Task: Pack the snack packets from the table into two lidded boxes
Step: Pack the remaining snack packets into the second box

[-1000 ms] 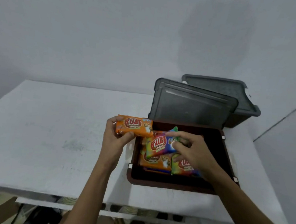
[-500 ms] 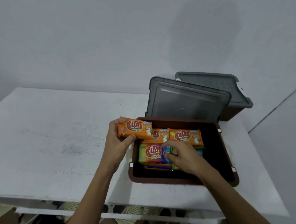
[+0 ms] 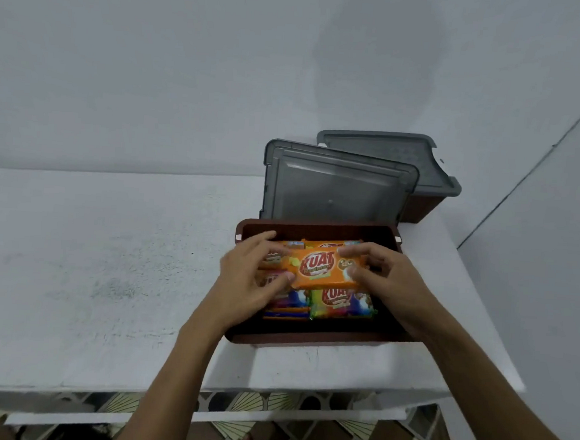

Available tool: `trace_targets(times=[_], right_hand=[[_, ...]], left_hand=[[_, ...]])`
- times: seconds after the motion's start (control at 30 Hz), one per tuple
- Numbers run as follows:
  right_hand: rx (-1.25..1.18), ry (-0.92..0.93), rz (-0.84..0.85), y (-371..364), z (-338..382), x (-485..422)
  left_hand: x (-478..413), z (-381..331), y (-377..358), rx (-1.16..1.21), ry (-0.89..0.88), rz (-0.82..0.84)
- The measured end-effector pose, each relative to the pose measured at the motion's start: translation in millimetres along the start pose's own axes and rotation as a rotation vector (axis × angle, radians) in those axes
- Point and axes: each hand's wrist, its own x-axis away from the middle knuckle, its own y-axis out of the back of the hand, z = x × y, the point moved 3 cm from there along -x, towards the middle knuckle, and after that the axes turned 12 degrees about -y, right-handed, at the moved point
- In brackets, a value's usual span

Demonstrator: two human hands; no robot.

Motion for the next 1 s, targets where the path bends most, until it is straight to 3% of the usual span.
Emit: trace_targets(times=[0.07,0.17,0.27,0.43,0.7,0.9,1.0], right_hand=[[0.058,-0.023,-0.020,13,-7,3],[0.132,-0.076,0.001,21,-17,2],[0.219,-0.106,0.011,19,-23,-6],[0.591,-0.090,-0.069,15,-29,-18],[0.824,-0.014,-0.172,9,-29,-16],[0.601,0.307,-0.389,36,0,-33],[0.359,0.249,-0.467,57,10,-52]], left_hand=[[1,10,-1,-0.200,0.014,-0.097],[4,17,-4,-0.291,0.118,-0.165],[4,19,-10,-0.307,0.160,-0.156],[4,22,-10,-0.351,0.159,-0.155],[-1,23,-12,-0.428,0.159,-0.097],[-37,23,-4,-0.347,0.158,-0.134],[-70,29,-2,-0.238,0.237,-0.146]])
